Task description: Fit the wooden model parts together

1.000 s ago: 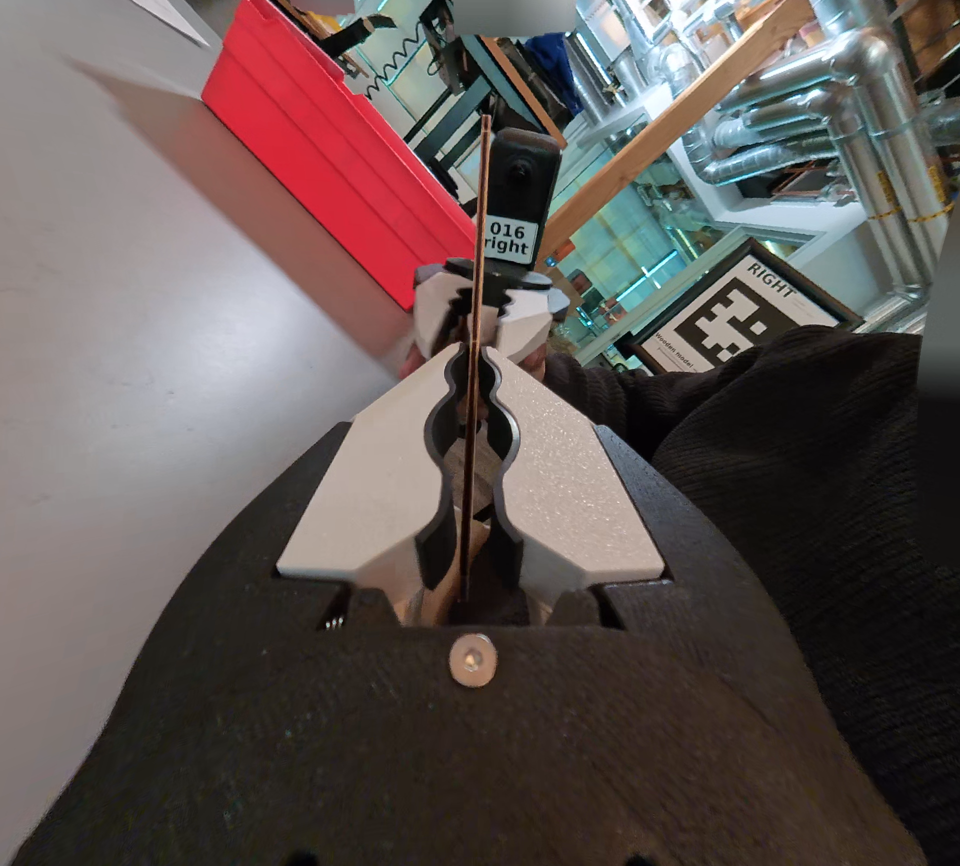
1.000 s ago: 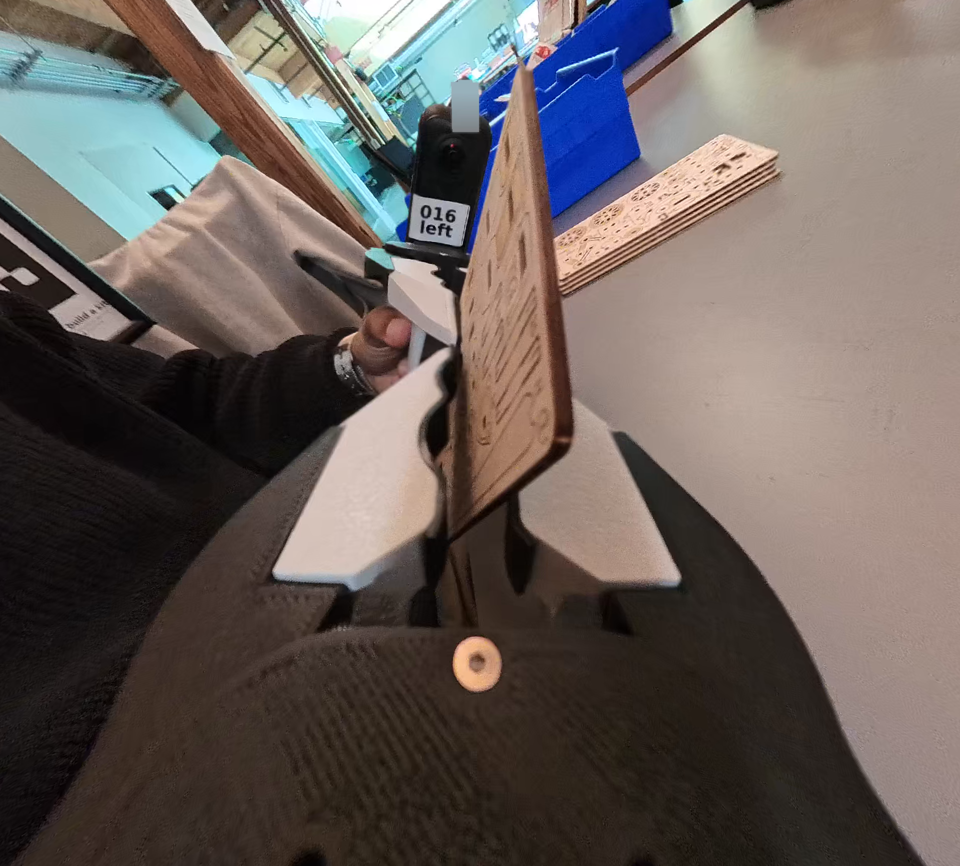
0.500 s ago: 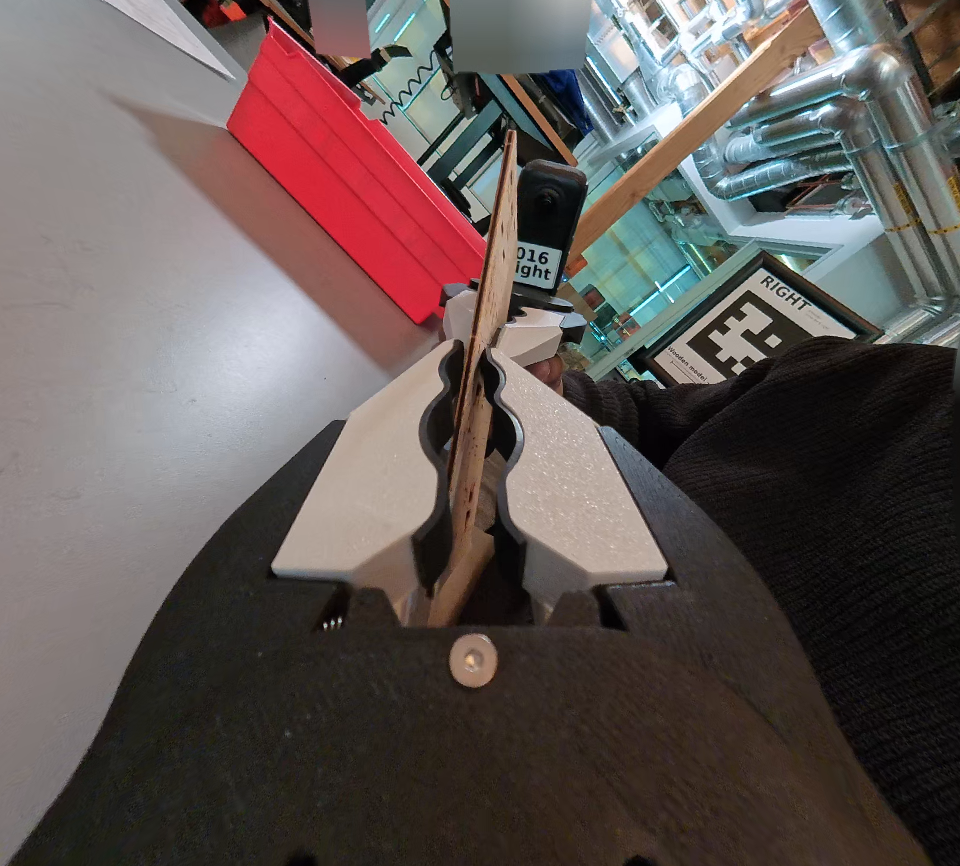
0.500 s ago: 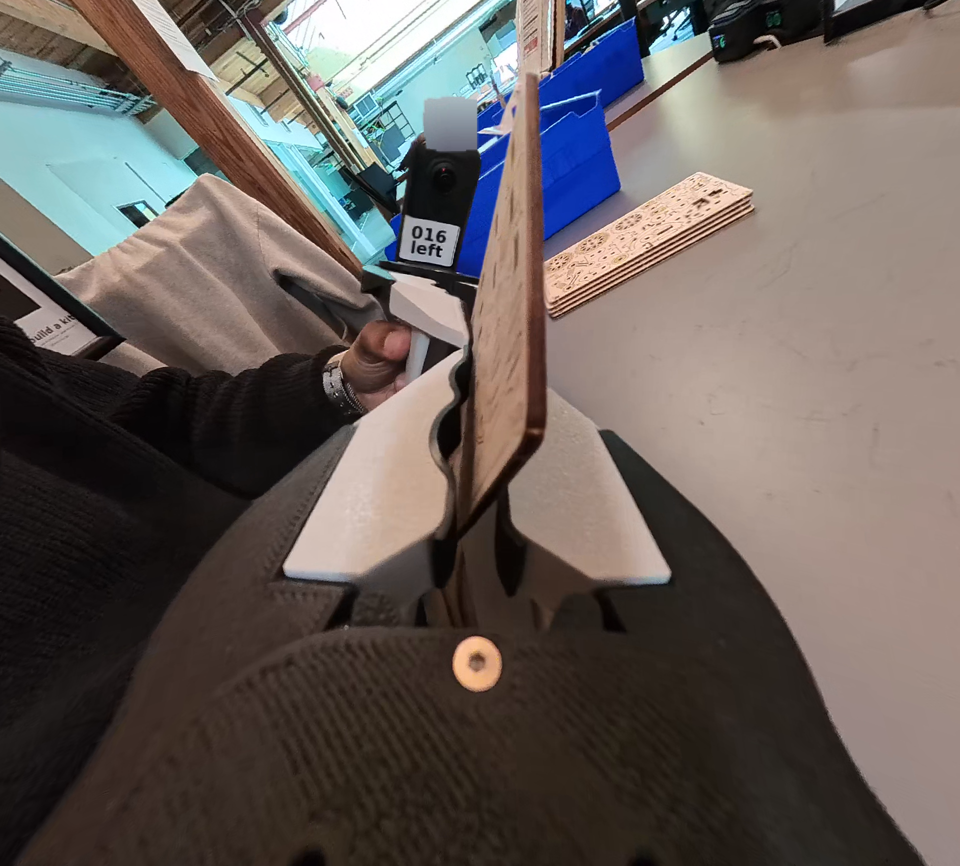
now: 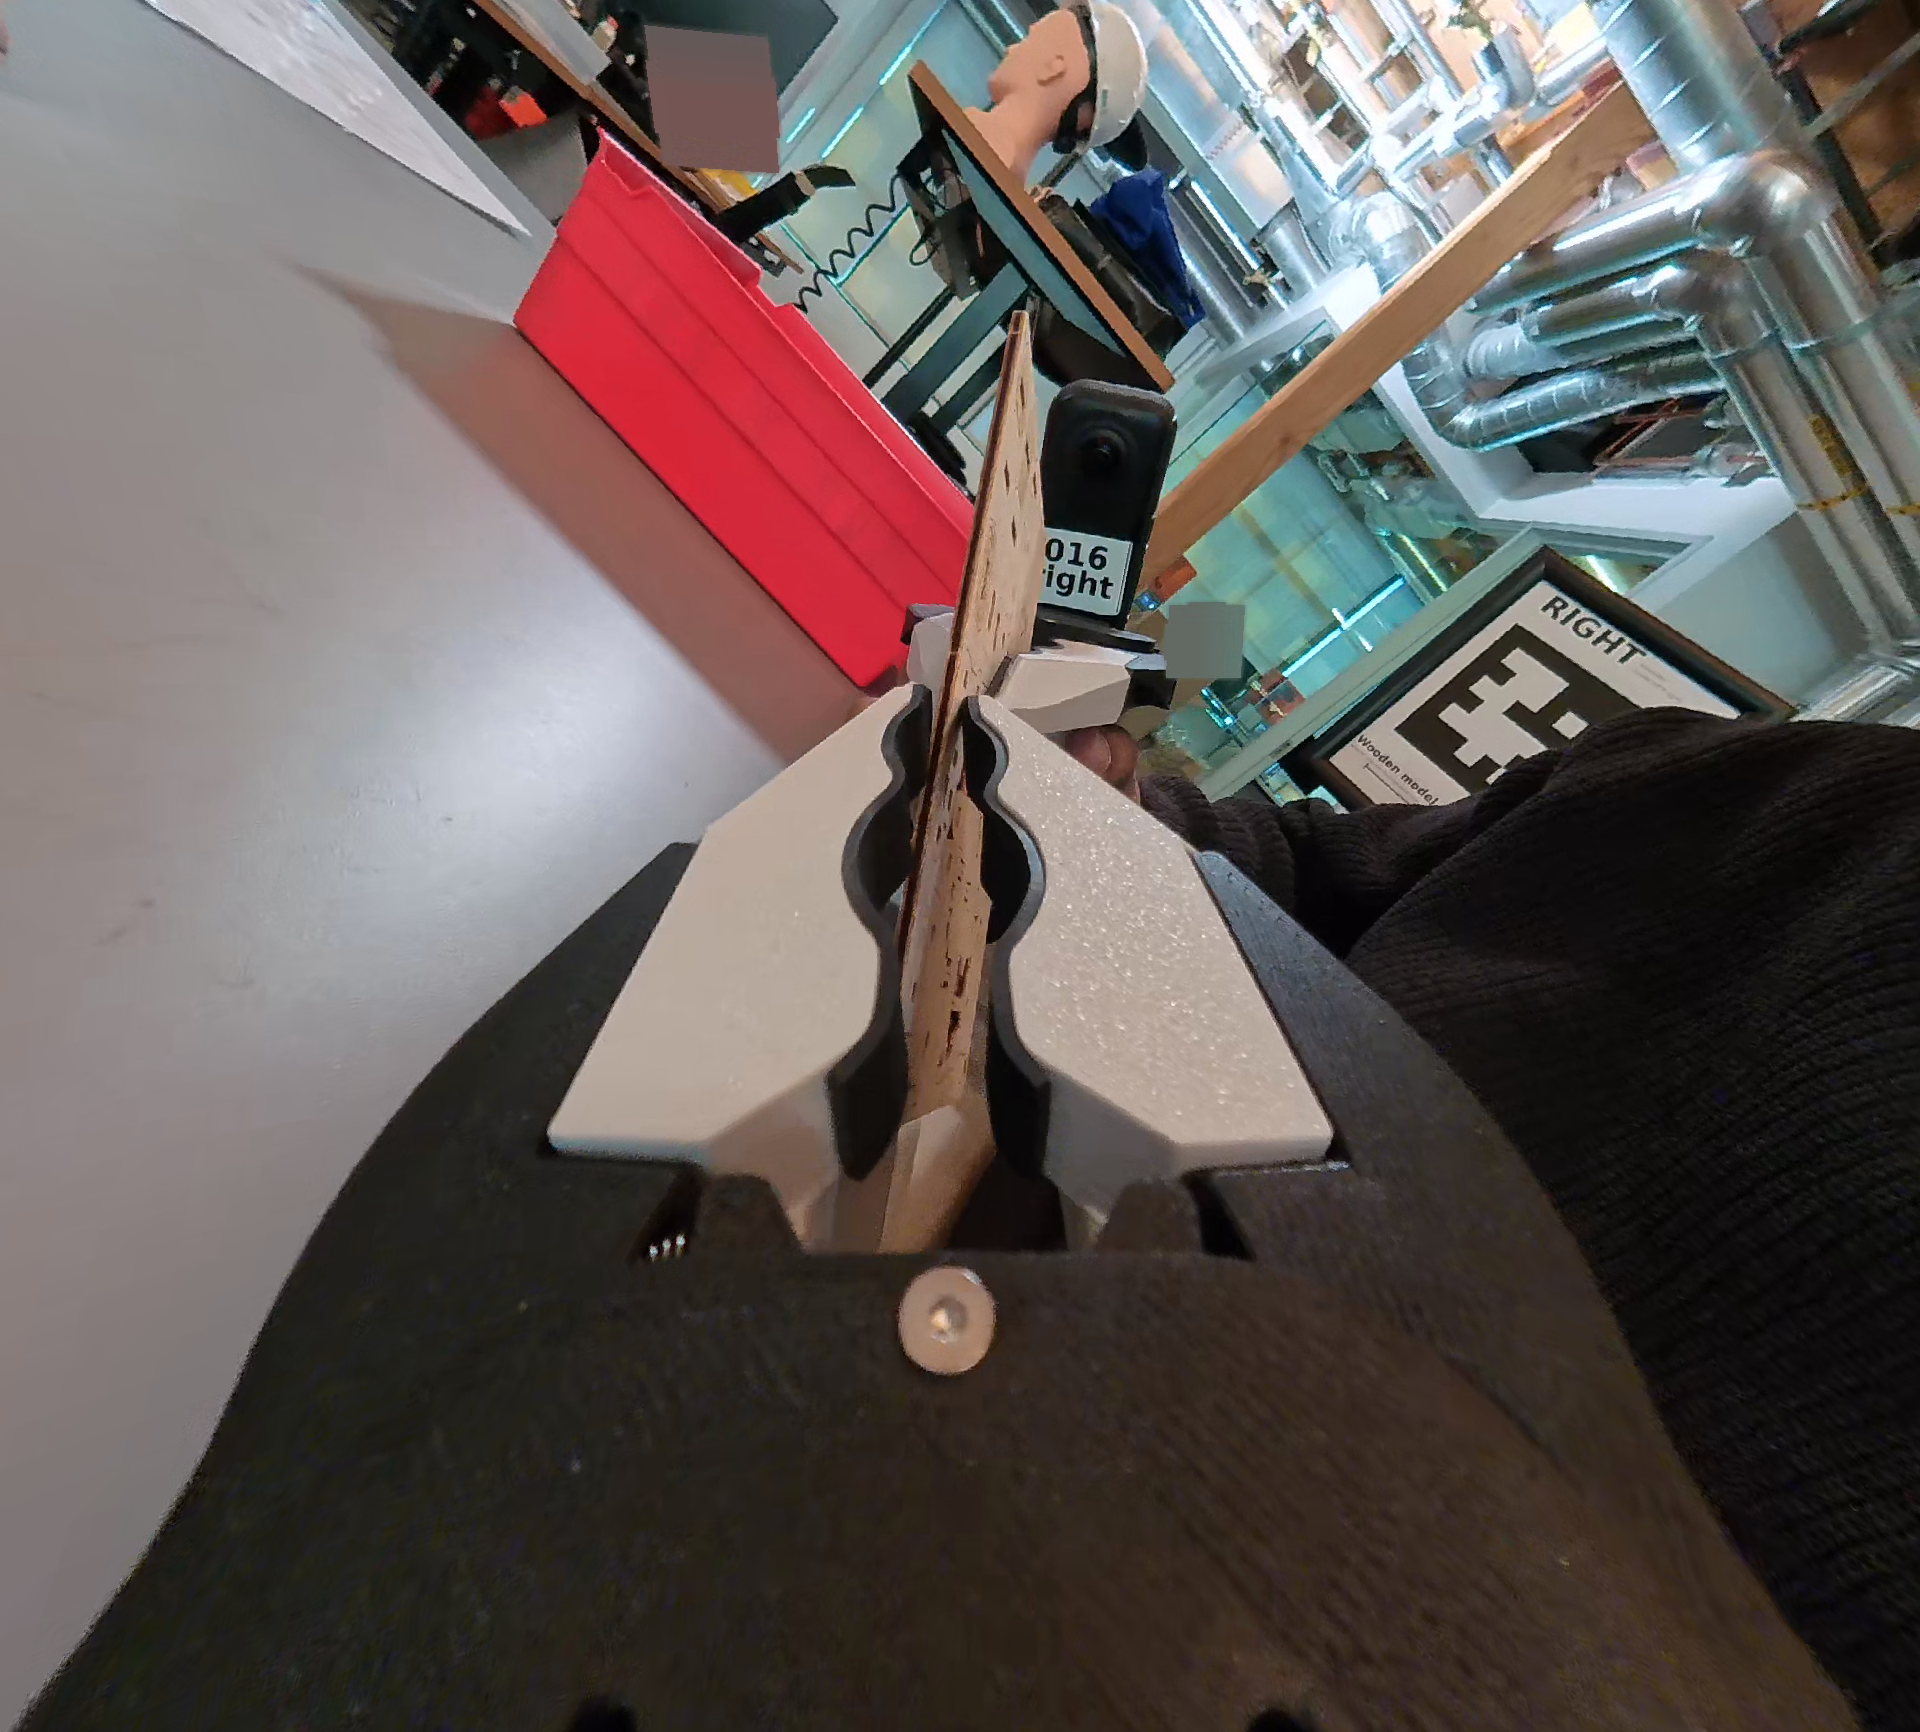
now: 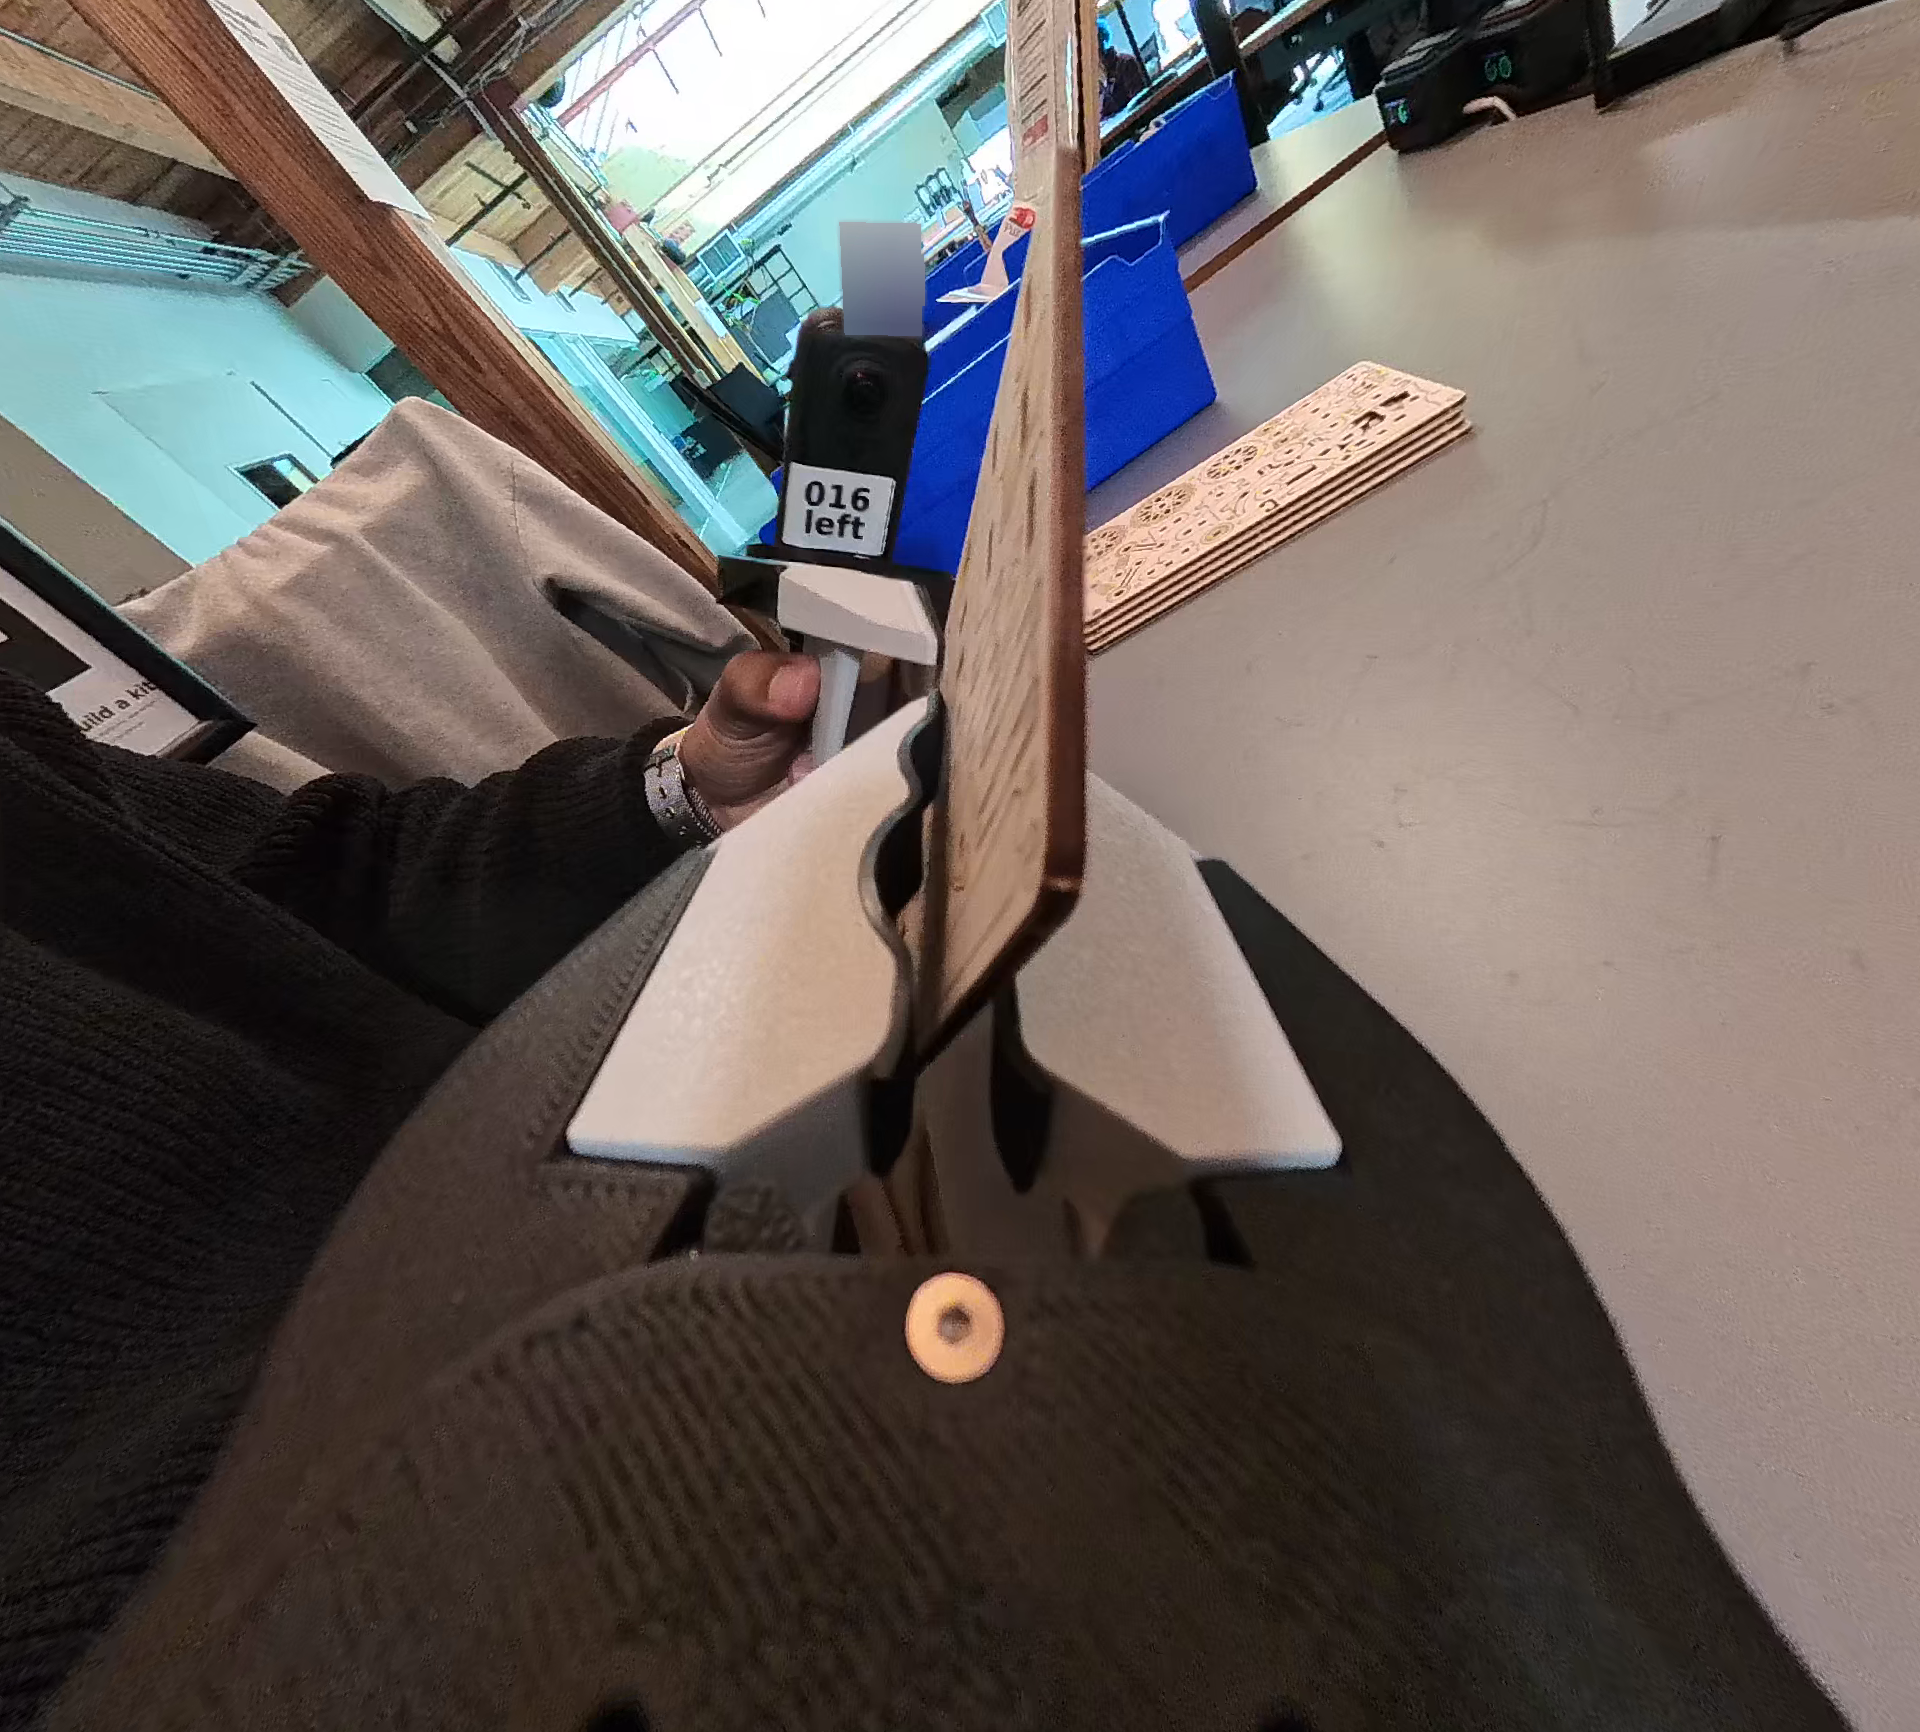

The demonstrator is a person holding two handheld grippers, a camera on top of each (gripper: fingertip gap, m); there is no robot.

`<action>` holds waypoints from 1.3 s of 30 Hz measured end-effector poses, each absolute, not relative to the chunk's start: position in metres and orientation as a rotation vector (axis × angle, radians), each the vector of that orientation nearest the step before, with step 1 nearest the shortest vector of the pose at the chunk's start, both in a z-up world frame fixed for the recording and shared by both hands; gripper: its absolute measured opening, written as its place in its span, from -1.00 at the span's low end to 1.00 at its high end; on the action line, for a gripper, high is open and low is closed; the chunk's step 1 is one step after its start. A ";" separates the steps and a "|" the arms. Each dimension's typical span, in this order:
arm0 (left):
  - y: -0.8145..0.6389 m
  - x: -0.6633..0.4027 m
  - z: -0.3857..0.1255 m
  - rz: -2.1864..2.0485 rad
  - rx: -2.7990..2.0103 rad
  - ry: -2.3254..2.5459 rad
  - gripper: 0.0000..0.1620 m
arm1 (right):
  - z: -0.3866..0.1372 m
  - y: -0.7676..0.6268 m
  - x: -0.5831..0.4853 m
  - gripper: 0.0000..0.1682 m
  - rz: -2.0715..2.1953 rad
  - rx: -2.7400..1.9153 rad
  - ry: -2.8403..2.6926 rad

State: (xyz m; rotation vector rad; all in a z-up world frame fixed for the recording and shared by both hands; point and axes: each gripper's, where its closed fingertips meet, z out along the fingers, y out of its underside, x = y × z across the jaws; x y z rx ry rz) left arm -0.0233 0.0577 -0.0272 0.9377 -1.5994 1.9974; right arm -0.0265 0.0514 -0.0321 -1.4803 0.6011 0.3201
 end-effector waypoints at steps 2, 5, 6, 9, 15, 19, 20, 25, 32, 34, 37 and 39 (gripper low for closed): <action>0.057 -0.024 -0.028 1.996 0.937 -1.619 -0.97 | -0.034 0.053 -0.028 -0.97 0.332 -1.493 0.603; 0.057 -0.024 -0.030 2.000 0.935 -1.674 -0.97 | -0.036 0.053 -0.028 -0.98 0.337 -1.505 0.604; 0.057 -0.023 -0.031 2.003 0.934 -1.706 -0.96 | -0.037 0.053 -0.028 -0.98 0.335 -1.512 0.605; 0.057 -0.022 -0.034 2.017 0.942 -1.811 -0.95 | -0.042 0.053 -0.027 -0.98 0.316 -1.546 0.607; 0.057 -0.018 -0.039 2.030 0.974 -1.962 -0.94 | -0.046 0.053 -0.024 -0.99 0.341 -1.538 0.650; 0.058 -0.016 -0.044 2.012 0.985 -1.978 -0.93 | -0.050 0.052 -0.022 -0.98 0.324 -1.556 0.664; 0.058 -0.017 -0.045 1.999 0.976 -1.967 -0.92 | -0.049 0.052 -0.022 -0.99 0.330 -1.552 0.664; 0.062 -0.019 -0.052 1.934 0.932 -2.031 -0.96 | -0.052 0.048 -0.021 -0.99 0.394 -1.555 0.683; 0.063 -0.023 -0.058 1.879 0.886 -2.065 -0.97 | -0.057 0.049 -0.024 -0.99 0.440 -1.574 0.694; 0.063 -0.022 -0.058 1.885 0.888 -2.069 -0.97 | -0.059 0.050 -0.026 -0.99 0.459 -1.579 0.697; 0.063 -0.022 -0.058 1.883 0.890 -2.054 -0.96 | -0.061 0.051 -0.028 -0.99 0.485 -1.587 0.700; 0.061 -0.024 -0.058 1.873 0.881 -2.032 -0.95 | -0.063 0.054 -0.031 -0.99 0.492 -1.600 0.693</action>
